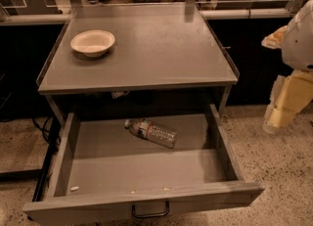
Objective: Pick water bottle from top drawer and place on counter
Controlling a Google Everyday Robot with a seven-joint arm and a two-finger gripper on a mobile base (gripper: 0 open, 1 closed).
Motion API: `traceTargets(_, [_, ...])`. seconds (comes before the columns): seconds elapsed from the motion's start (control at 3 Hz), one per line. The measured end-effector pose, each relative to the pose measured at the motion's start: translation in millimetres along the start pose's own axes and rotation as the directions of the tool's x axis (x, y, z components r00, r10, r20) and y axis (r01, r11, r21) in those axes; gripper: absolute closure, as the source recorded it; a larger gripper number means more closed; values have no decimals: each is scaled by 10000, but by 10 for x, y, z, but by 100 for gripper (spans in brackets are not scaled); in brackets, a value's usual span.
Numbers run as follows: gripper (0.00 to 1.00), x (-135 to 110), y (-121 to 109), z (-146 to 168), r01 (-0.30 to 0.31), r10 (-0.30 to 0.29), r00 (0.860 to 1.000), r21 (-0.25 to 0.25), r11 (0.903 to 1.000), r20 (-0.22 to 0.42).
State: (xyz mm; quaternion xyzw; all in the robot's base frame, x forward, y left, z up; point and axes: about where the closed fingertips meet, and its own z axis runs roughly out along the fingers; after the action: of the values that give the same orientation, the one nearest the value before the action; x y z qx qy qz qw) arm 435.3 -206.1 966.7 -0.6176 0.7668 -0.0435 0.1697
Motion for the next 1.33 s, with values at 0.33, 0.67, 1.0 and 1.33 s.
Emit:
traceTargets(0.33, [0, -163, 220, 217, 569, -570, 9967, 39, 9984, 570])
traceTargets(0.67, [0, -412, 436, 713, 697, -735, 9819, 276, 9972, 1744])
traceTargets(1.0, [0, -432, 359, 684, 657, -743, 9815, 541, 9964, 1762])
traceTargets(1.33, [0, -431, 367, 687, 665, -745, 9817, 511, 9965, 1755])
